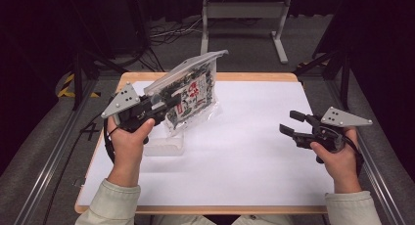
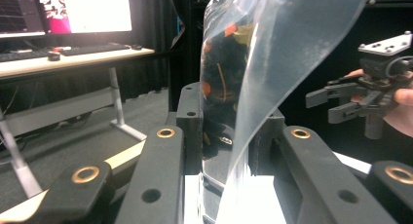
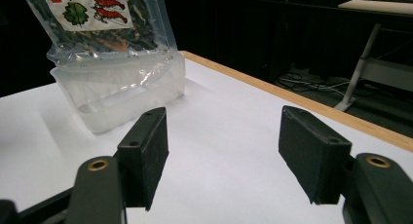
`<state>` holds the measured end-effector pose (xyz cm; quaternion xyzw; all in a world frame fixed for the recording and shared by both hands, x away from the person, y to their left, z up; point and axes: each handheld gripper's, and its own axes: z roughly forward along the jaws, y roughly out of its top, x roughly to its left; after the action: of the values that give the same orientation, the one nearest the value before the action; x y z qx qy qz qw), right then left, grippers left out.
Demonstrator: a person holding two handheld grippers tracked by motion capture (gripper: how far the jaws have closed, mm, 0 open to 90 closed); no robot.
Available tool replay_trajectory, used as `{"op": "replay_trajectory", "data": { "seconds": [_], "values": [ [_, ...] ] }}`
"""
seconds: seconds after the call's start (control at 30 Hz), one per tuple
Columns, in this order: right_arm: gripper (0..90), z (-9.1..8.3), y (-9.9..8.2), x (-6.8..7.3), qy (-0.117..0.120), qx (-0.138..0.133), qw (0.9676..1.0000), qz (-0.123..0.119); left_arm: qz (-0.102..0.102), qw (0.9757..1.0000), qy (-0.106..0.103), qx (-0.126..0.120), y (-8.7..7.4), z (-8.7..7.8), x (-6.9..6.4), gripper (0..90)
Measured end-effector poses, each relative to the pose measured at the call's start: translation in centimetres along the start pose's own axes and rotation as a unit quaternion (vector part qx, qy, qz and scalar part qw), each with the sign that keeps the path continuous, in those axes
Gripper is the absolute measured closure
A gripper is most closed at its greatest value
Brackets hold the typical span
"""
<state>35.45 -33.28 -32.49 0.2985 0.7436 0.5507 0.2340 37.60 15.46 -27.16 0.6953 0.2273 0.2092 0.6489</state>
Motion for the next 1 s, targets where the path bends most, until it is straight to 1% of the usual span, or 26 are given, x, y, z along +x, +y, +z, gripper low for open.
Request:
{"op": "replay_trajectory", "data": {
  "seconds": [0.13, 0.2, 0.27, 0.4, 0.63, 0.77, 0.9, 1.0],
  "values": [
    [36.2, 0.1, -0.1, 0.0, -0.002, 0.001, 1.0, 0.0, 0.0, 0.9999, 0.011, 0.003, 0.8, -0.1, 0.7, 72.5],
    [36.2, 0.1, -0.1, 0.0, -0.002, 0.001, 1.0, 0.0, -0.001, 0.9999, 0.014, 0.002, 1.0, -0.1, 0.9, 72.5],
    [36.2, 0.1, -0.1, 0.0, -0.001, 0.001, 1.0, 0.0, 0.001, 0.9998, 0.02, 0.005, 1.3, -0.1, 1.2, 72.5],
    [36.2, 0.0, -0.1, -0.1, -0.002, 0.001, 1.0, 0.002, -0.002, 0.9995, 0.028, 0.011, 1.6, 0.1, 1.9, 72.5],
    [35.7, 0.2, -0.2, -0.2, 0.001, 0.002, 1.0, 0.004, -0.018, 0.9987, 0.042, 0.021, 1.5, 0.2, 3.3, 72.5],
    [35.6, 0.3, -0.3, -0.2, 0.003, 0.003, 1.0, 0.005, -0.025, 0.998, 0.054, 0.02, 1.3, 0.0, 4.1, 72.5],
    [35.4, 0.4, -0.3, -0.2, 0.004, 0.004, 1.0, 0.006, -0.039, 0.9969, 0.065, 0.02, 1.0, -0.2, 5.0, 72.5],
    [35.3, 0.4, -0.3, -0.2, 0.006, 0.004, 1.0, 0.006, -0.038, 0.9966, 0.071, 0.019, 0.9, -0.3, 5.3, 72.5]
  ]
}}
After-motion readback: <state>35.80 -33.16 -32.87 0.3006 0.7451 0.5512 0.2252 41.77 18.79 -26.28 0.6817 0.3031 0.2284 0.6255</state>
